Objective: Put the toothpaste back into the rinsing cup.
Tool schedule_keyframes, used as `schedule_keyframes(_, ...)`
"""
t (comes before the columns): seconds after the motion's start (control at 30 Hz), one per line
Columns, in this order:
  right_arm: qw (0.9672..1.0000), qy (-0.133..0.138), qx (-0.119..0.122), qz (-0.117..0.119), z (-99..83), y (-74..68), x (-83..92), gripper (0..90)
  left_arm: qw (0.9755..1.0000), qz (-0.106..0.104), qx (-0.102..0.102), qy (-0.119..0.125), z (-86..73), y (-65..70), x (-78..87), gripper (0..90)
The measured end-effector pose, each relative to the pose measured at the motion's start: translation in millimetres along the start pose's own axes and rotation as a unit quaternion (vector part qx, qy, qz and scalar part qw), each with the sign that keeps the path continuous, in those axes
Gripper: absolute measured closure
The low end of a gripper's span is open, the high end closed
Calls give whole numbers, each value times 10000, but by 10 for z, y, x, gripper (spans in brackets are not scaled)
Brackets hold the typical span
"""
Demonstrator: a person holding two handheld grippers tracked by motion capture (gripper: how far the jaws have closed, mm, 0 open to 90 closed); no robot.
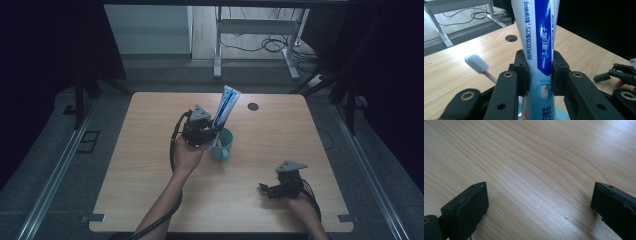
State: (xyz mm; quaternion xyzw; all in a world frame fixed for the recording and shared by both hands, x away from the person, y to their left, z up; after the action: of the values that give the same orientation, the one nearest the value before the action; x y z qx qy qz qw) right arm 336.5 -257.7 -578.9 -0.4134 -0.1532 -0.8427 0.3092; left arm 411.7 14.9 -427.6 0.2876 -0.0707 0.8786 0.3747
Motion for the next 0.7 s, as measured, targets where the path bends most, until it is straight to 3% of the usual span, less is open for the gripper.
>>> schedule_keyframes(0.7,10000,-4,-2,7,0,-1,1,10,9992,193,0,336,87,-75,-288,712)
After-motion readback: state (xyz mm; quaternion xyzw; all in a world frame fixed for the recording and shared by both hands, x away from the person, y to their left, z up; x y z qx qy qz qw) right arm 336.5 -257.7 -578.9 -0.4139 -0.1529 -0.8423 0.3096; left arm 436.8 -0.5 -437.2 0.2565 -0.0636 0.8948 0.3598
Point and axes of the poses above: each handheld gripper's, and its own axes: x roughly backward along the jaws, z roughly out of its top, y roughly to its right, the point moved 5 cm from there along -x, roughly forward along the jaws, and after that the axes turned 7 degrees about -y, right-handed, at the moved point
